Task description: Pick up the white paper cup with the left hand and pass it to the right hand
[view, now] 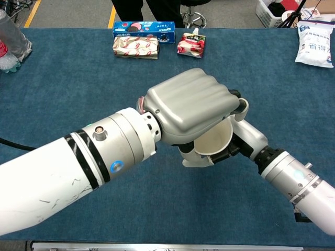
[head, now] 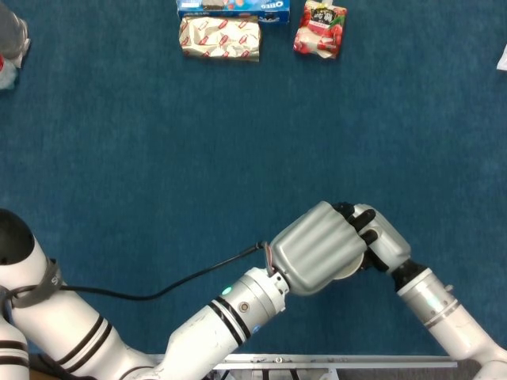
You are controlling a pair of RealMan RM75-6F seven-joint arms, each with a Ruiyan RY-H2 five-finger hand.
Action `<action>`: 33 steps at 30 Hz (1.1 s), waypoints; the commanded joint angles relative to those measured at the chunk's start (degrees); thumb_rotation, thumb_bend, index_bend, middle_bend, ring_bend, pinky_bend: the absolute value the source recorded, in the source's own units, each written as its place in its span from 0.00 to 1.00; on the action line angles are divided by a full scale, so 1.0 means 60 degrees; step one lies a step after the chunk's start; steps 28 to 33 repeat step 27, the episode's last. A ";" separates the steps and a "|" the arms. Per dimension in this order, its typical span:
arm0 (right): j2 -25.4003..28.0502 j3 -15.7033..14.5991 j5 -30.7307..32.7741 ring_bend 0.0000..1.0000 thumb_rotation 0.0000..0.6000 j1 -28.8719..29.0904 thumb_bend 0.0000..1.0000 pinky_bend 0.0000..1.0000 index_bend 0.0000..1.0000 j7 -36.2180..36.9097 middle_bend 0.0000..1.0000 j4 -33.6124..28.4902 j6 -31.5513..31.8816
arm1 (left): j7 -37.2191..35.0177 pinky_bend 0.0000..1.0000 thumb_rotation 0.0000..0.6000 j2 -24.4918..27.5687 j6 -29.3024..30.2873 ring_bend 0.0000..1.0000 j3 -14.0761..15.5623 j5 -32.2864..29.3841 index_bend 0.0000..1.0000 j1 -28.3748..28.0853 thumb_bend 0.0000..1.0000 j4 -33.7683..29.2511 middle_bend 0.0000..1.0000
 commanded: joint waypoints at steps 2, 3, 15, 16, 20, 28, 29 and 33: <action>0.0004 0.0012 0.0027 0.56 1.00 -0.0018 0.05 0.35 0.73 -0.0001 0.60 0.0007 0.0009 | 0.0064 0.63 1.00 0.0063 0.0020 0.28 -0.0052 -0.0105 0.26 -0.0029 0.11 -0.0073 0.20; 0.0009 0.0016 0.0034 0.56 1.00 -0.0028 0.05 0.35 0.73 0.0002 0.60 0.0006 0.0019 | 0.0083 0.62 1.00 0.0086 0.0033 0.27 -0.0070 -0.0151 0.26 -0.0038 0.11 -0.0107 0.19; 0.0066 0.0035 0.0125 0.56 1.00 -0.0128 0.05 0.35 0.73 0.0031 0.60 0.0012 0.0079 | 0.0385 0.52 1.00 0.0452 0.0354 0.15 -0.0232 -0.0727 0.20 -0.0145 0.11 -0.0511 0.06; 0.0070 0.0038 0.0133 0.56 1.00 -0.0134 0.05 0.35 0.73 0.0039 0.60 0.0006 0.0080 | 0.0377 0.50 1.00 0.0486 0.0367 0.14 -0.0239 -0.0775 0.19 -0.0145 0.11 -0.0529 0.05; 0.0101 0.0078 0.0184 0.56 1.00 -0.0151 0.05 0.35 0.73 0.0087 0.60 -0.0043 0.0079 | 0.0287 0.47 1.00 0.0653 0.0303 0.12 -0.0222 -0.0944 0.17 -0.0156 0.11 -0.0529 0.03; 0.0186 0.0078 0.0179 0.56 1.00 -0.0195 0.05 0.35 0.73 0.0158 0.60 -0.0031 0.0113 | 0.0112 0.46 1.00 0.0711 0.0278 0.12 -0.0118 -0.0961 0.17 -0.0145 0.11 -0.0529 0.03; 0.0186 0.0078 0.0179 0.56 1.00 -0.0195 0.05 0.35 0.73 0.0158 0.60 -0.0031 0.0113 | 0.0112 0.46 1.00 0.0711 0.0278 0.12 -0.0118 -0.0961 0.17 -0.0145 0.11 -0.0529 0.03; 0.0186 0.0078 0.0179 0.56 1.00 -0.0195 0.05 0.35 0.73 0.0158 0.60 -0.0031 0.0113 | 0.0112 0.46 1.00 0.0711 0.0278 0.12 -0.0118 -0.0961 0.17 -0.0145 0.11 -0.0529 0.03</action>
